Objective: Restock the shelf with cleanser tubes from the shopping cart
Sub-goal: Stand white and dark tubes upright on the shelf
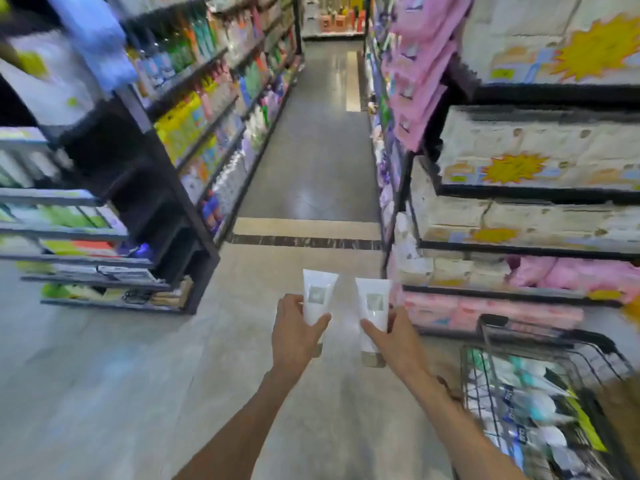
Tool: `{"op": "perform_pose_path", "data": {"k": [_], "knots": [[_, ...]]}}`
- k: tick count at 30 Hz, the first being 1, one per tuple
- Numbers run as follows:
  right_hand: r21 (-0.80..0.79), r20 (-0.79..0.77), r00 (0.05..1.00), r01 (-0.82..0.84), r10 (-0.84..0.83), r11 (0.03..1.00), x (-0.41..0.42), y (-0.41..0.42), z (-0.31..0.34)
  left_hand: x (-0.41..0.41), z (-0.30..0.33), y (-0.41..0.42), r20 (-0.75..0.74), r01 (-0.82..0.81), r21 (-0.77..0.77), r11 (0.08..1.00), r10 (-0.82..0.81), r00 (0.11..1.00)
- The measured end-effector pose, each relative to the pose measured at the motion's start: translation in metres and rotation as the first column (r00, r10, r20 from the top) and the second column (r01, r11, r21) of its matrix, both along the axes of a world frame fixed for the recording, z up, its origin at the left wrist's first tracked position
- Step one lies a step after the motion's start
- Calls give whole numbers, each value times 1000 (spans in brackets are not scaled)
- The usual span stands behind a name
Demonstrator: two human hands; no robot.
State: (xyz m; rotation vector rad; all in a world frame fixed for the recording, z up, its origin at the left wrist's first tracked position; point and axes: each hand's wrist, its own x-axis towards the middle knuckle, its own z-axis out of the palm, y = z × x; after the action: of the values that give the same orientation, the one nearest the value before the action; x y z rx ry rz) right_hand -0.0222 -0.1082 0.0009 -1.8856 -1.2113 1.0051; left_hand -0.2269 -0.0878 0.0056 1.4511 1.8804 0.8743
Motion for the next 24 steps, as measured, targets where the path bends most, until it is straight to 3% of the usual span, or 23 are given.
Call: {"op": "perform_pose_path", "data": {"k": [11,24], "knots": [[72,71,915,-401,397,913,-308,50,20,-292,23,-31,19,-392,28,920,391,920],[168,45,787,-613,616,772,-557,143,44,-513,38,6,20,-654,116,748,656,754]]}}
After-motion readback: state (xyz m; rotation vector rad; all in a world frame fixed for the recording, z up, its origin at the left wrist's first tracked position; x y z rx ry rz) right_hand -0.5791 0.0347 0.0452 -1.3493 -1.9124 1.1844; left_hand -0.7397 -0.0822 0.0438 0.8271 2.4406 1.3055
